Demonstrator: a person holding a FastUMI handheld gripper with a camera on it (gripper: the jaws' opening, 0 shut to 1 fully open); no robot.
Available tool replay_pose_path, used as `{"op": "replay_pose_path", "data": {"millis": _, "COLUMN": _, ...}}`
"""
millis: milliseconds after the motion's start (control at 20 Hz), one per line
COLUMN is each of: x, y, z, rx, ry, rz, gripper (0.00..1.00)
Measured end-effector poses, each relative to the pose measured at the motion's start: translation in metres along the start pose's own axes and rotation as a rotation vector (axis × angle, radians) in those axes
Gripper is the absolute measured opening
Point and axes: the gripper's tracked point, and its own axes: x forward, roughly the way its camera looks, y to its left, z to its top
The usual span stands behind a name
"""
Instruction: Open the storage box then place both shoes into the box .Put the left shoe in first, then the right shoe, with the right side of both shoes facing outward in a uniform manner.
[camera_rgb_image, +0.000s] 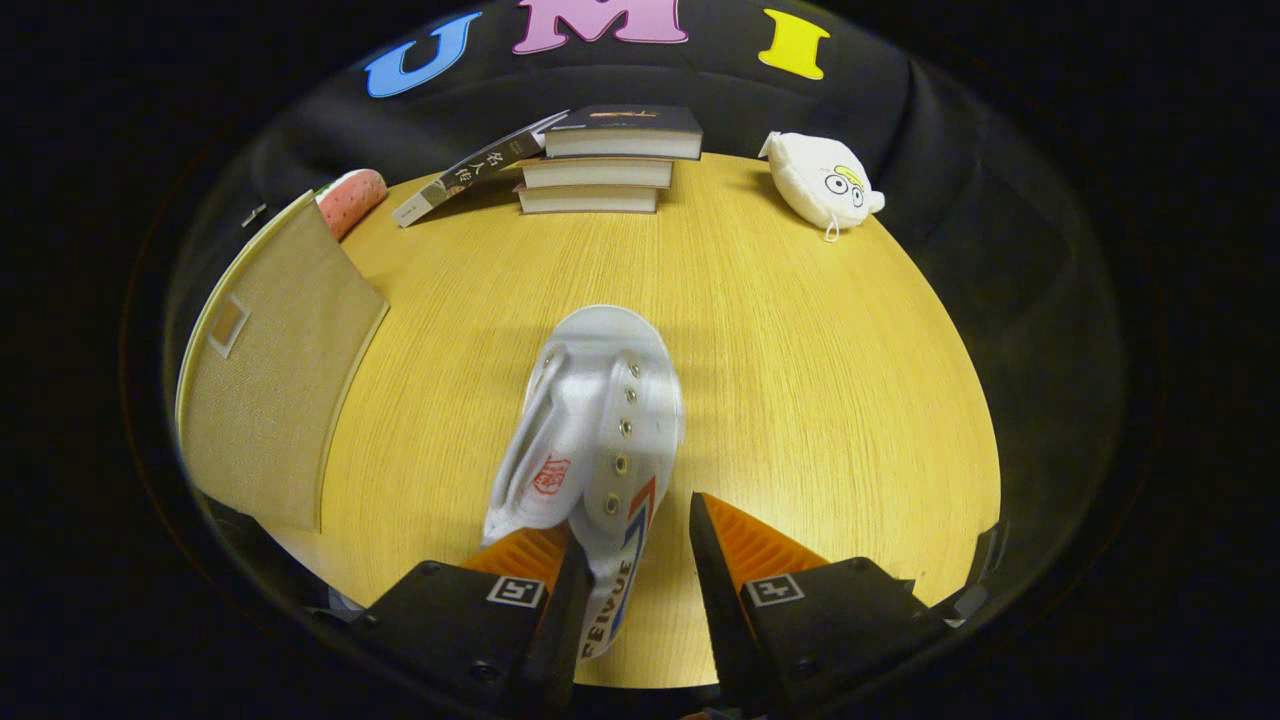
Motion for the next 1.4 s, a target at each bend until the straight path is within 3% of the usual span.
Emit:
{"op": "replay_pose_path", "data": {"millis": 100, "x": 0.004, "y": 0.007, "z": 0.004, "rx": 0.006, "ry": -0.021, "rz": 0.021, "gripper": 0.56}}
{"op": "replay_pose_path", "data": {"millis": 350, "x": 0.005, "y": -0.011, "z": 0.005, "rx": 0.116, "ry": -0.026, "rz": -0.029, "gripper": 0.14}}
{"op": "replay_pose_path", "data": {"millis": 450, "x": 0.000, "y": -0.011, "z": 0.005, "rx": 0.174, "ry": -0.018, "rz": -0.011, "gripper": 0.06}}
{"op": "replay_pose_path", "data": {"millis": 750, "x": -0.044, "y": -0.005, "z": 0.019, "rx": 0.246, "ry": -0.052, "rz": 0.013, "gripper": 0.06}}
{"op": "replay_pose_path", "data": {"millis": 1000, "x": -0.094, "y": 0.022, "z": 0.060, "rx": 0.316, "ry": -0.111, "rz": 0.029, "gripper": 0.06}}
{"op": "replay_pose_path", "data": {"millis": 1150, "x": -0.127, "y": 0.062, "z": 0.075, "rx": 0.331, "ry": -0.142, "rz": 0.057, "gripper": 0.06}}
{"op": "replay_pose_path", "data": {"millis": 1400, "x": -0.162, "y": 0.144, "z": 0.115, "rx": 0.393, "ry": -0.151, "rz": 0.172, "gripper": 0.06}}
